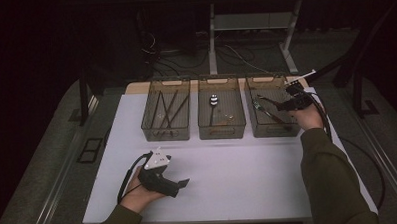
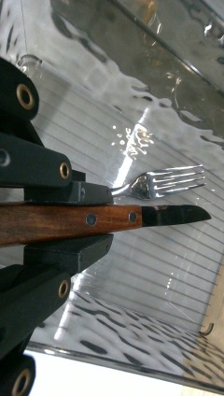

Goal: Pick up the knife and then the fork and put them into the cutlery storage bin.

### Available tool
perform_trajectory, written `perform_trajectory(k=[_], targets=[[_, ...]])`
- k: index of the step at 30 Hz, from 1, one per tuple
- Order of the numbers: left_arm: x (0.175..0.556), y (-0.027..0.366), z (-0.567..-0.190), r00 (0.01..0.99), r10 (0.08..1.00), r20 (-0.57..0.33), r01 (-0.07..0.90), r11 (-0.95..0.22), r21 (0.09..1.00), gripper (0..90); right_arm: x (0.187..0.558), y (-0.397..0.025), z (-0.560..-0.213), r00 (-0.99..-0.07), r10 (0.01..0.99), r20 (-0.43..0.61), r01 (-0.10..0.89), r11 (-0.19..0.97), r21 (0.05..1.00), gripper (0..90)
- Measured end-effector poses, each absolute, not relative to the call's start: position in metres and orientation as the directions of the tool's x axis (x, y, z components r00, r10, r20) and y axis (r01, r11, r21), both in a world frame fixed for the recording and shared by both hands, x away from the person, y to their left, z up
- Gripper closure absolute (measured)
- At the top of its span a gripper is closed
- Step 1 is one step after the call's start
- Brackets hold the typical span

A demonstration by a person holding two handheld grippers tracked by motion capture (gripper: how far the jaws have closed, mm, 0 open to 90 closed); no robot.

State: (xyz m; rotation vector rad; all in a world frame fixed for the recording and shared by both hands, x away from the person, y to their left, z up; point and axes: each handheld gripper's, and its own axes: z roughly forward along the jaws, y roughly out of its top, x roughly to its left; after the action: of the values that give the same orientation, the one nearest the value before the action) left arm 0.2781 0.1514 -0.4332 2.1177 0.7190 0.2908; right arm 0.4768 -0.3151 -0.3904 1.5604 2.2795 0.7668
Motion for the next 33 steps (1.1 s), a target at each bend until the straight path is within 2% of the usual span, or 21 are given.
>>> perform_trajectory(k=[11,15,20,27,33], targets=[[0.278,0.151,-0.433,0.807,0.588,-0.050,0.390,-0.467,0.794,0.0,0.478,-0.314,-0.393,-0.387,0.920,0.065,0.778,0.288,0.558,73.3],[0.278,0.151,-0.433,0.807,0.588,-0.052,0.390,-0.465,0.794,0.0,0.477,-0.315,-0.390,-0.393,0.918,0.048,0.756,0.293,0.586,61.6],[0.278,0.151,-0.433,0.808,0.587,-0.050,0.390,-0.469,0.792,0.0,0.477,-0.318,-0.389,-0.395,0.916,0.066,0.749,0.280,0.600,52.9],[0.279,0.152,-0.434,0.806,0.590,-0.053,0.391,-0.463,0.795,0.0,0.474,-0.325,-0.388,-0.383,0.919,0.097,0.741,0.243,0.626,28.7],[0.279,0.152,-0.434,0.807,0.588,-0.053,0.393,-0.468,0.792,0.0,0.468,-0.326,-0.382,-0.419,0.901,0.114,0.711,0.247,0.658,20.5]])
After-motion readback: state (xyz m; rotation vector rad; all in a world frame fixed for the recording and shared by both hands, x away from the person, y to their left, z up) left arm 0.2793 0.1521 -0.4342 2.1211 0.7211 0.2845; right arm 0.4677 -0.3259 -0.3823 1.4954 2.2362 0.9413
